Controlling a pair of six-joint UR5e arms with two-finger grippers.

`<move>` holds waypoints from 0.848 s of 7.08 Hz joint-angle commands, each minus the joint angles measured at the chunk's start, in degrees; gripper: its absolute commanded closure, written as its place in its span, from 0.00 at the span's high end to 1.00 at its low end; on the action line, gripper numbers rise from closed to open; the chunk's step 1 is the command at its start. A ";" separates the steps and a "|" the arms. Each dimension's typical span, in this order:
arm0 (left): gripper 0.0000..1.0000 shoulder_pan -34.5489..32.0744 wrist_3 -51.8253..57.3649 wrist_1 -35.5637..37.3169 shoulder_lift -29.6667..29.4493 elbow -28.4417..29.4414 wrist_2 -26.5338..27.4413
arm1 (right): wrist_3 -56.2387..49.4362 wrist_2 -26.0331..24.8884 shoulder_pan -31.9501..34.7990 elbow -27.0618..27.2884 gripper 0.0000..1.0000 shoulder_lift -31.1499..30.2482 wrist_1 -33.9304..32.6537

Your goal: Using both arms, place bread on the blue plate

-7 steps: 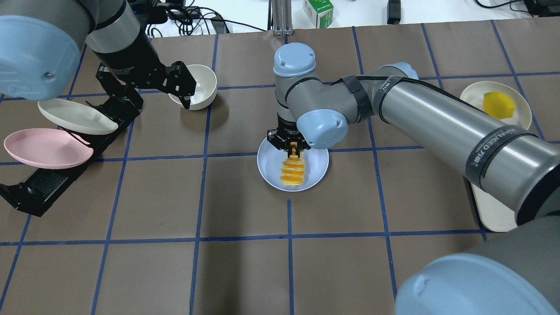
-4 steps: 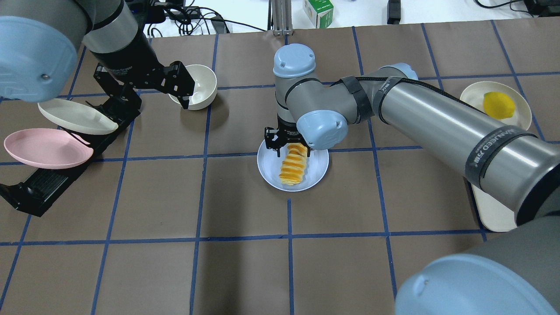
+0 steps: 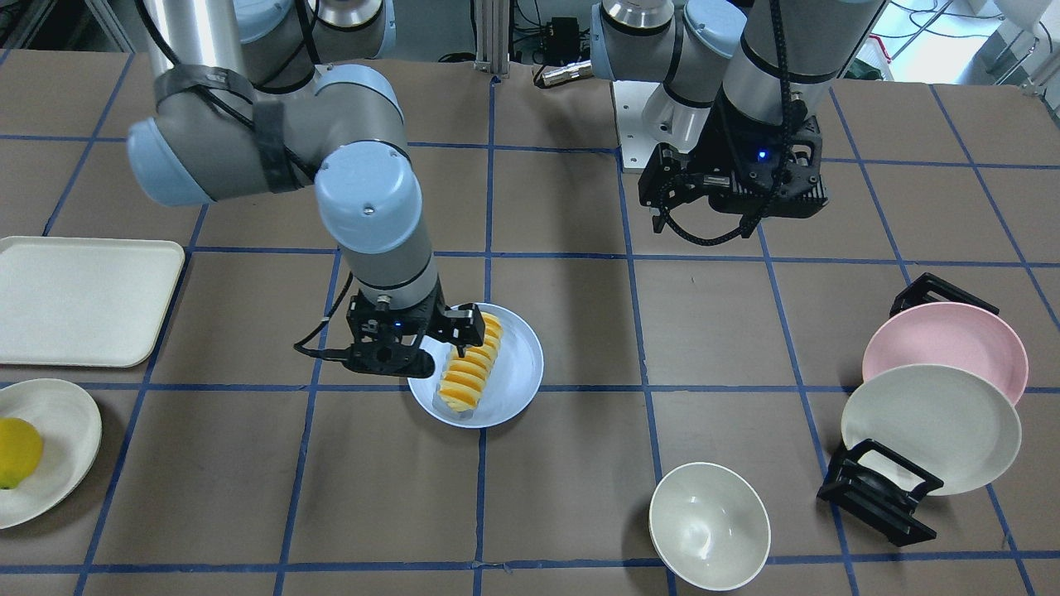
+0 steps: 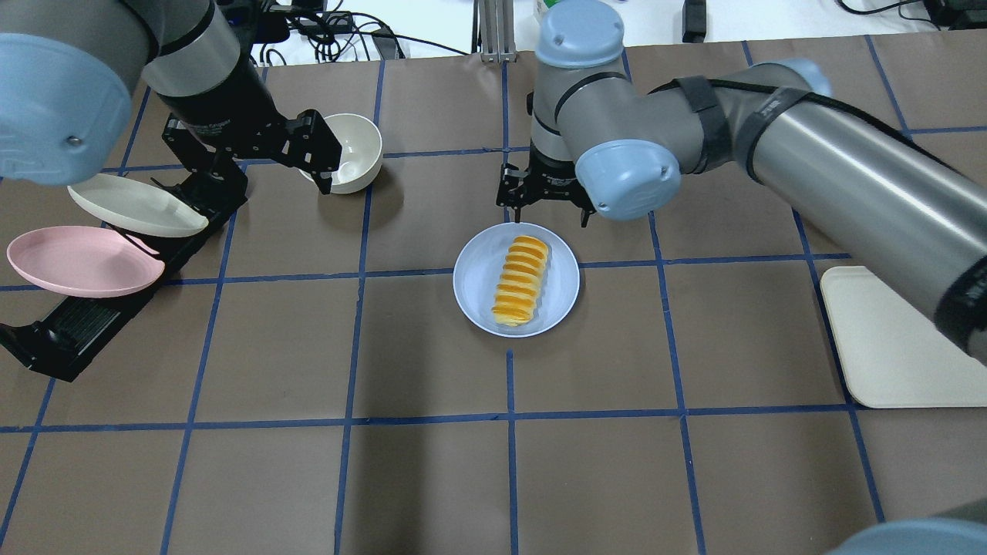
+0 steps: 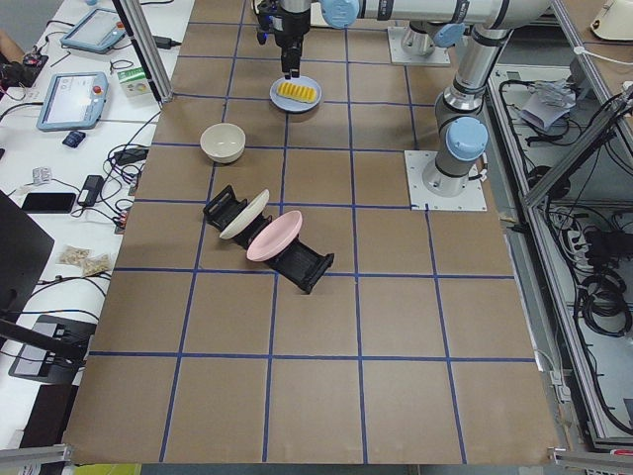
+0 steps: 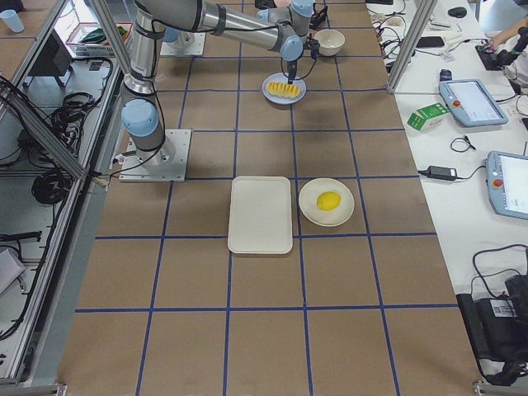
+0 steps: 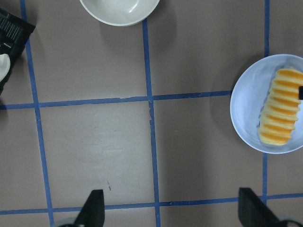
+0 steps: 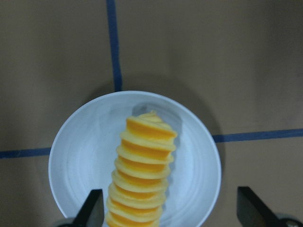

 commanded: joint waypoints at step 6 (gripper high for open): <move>1.00 0.45 0.00 -0.18 0.58 -0.14 0.26 | -11.32 -0.66 -14.03 -0.45 1.00 -21.59 24.36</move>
